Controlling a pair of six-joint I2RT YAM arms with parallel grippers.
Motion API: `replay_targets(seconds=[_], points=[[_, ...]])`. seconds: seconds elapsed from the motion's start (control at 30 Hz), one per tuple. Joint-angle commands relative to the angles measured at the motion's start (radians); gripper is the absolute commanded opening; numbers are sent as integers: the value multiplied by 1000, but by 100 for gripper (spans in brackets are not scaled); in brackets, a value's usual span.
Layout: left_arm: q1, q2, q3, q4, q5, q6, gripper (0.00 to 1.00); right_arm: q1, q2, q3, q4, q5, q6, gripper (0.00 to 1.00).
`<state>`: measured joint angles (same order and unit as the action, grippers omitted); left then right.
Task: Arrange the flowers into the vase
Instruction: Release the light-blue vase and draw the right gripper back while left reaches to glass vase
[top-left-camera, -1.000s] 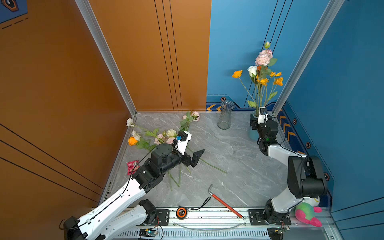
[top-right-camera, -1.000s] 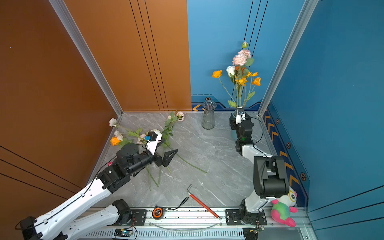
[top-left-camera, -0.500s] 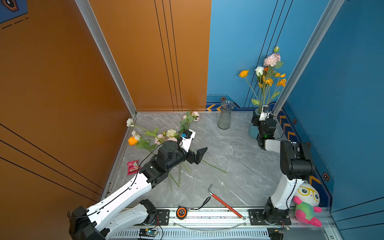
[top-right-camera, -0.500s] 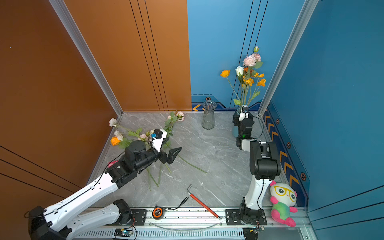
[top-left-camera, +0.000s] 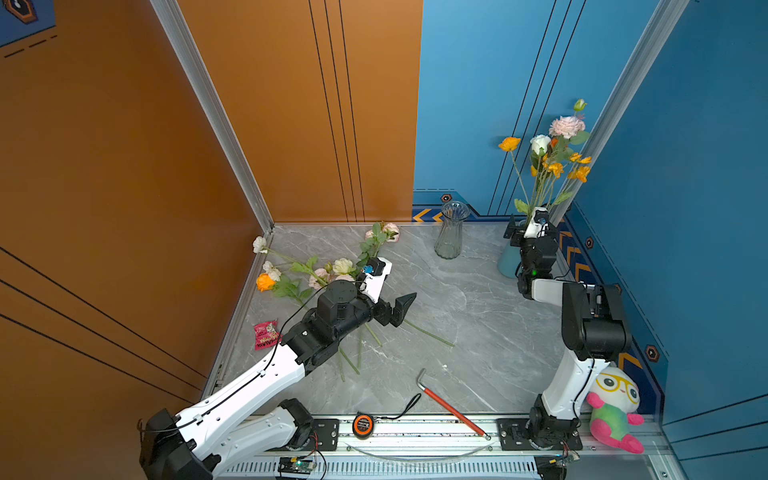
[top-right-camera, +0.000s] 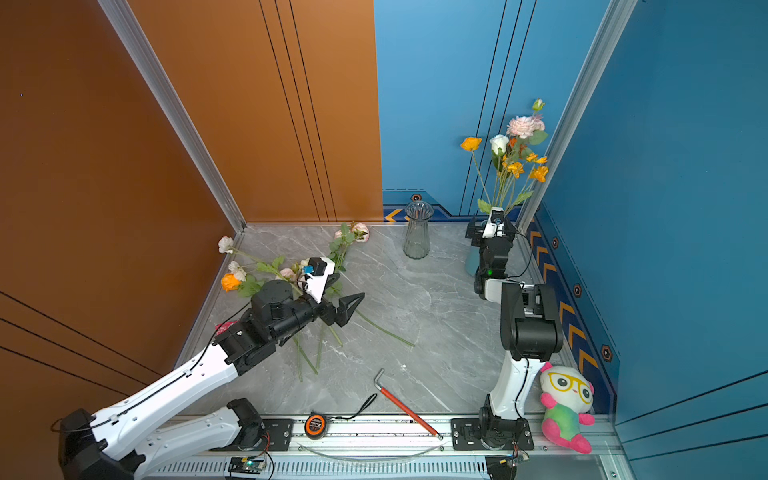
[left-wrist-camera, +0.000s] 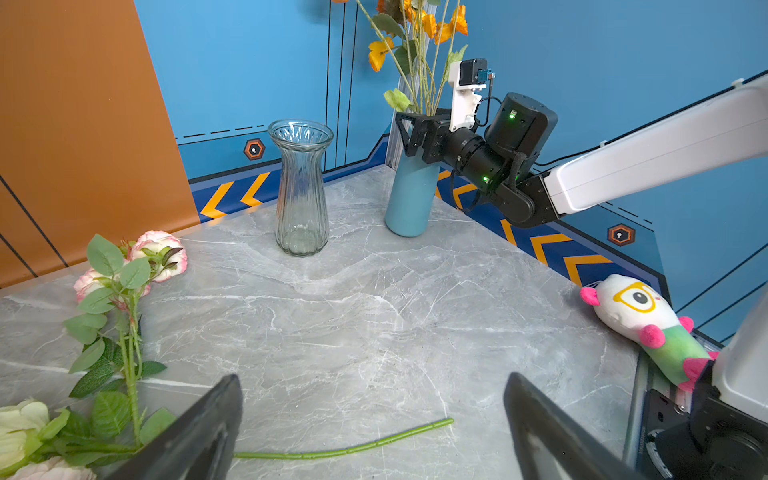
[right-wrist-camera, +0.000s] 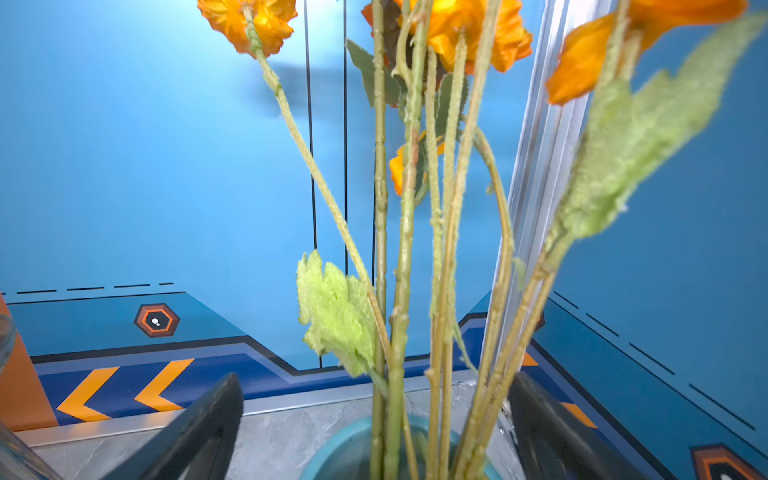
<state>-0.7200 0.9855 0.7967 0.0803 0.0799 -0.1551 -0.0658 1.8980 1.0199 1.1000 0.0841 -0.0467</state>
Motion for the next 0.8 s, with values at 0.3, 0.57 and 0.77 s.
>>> replay_targets(seconds=[0.3, 0.57, 0.77], points=[[7, 28, 2, 79, 17, -1, 98, 18, -105, -123, 23, 47, 0, 100], [35, 360, 170, 252, -12, 42, 98, 87, -270, -321, -52, 112, -6, 100], [61, 835, 515, 395, -20, 109, 98, 192, -489, -539, -145, 94, 147, 100]])
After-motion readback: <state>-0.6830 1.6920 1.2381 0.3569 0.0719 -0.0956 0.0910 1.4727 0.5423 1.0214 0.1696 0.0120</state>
